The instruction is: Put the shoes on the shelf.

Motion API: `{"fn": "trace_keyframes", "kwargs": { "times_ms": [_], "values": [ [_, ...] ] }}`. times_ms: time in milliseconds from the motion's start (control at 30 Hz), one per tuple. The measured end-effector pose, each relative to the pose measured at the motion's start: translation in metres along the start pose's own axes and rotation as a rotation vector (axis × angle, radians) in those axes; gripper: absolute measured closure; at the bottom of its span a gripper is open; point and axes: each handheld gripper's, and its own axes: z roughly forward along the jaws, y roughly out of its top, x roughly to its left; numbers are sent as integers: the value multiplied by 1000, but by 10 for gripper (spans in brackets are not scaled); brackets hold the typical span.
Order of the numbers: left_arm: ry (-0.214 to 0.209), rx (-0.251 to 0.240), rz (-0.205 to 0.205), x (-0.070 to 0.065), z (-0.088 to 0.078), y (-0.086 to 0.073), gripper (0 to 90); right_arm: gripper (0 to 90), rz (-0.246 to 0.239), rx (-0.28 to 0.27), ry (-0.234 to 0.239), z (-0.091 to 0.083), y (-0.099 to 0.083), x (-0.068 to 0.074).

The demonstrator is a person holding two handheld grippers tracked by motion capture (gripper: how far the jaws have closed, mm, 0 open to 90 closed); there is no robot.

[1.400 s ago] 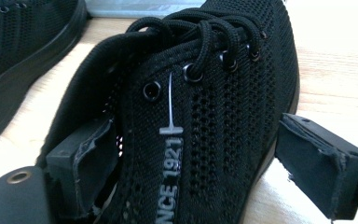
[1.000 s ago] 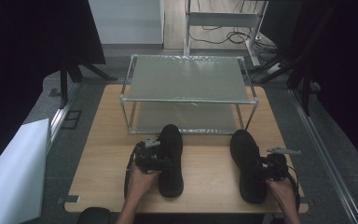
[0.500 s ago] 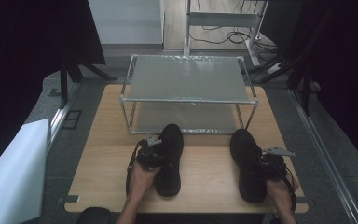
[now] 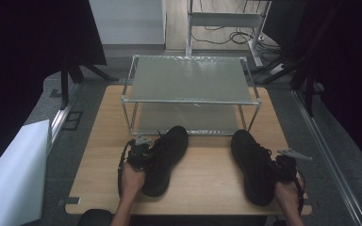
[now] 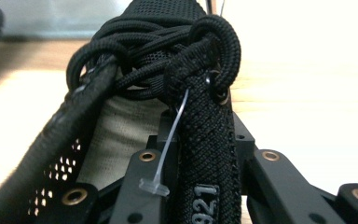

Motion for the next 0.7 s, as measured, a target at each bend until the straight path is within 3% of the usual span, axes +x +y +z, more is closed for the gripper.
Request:
{"fn": "trace_keyframes", "kwargs": {
  "times_ms": [100,167,200,233,267,400,600,700],
  "values": [
    [-21,2,-7,4,-2,0,781,739,25,-3,33,-1,-1,-3],
    [-36,2,-15,7,-4,-1,782,739,75,-5,73,-1,-2,-7],
    [-49,-9,-30,9,-6,-2,783,739,133,-16,117,-1,-2,-11],
    [-49,-9,-30,9,-6,-2,783,739,133,-16,117,-1,-2,-11],
    [-63,-23,-42,10,-9,-2,782,739,172,-30,152,-1,-1,-13],
    [-127,-70,-74,14,-17,0,782,738,206,-48,199,-2,1,-11],
    [-137,-106,-67,10,-27,5,781,738,242,-68,262,-2,6,-2],
    [-151,-126,-82,7,-31,7,781,737,245,-81,300,-2,10,5]
  ]
}}
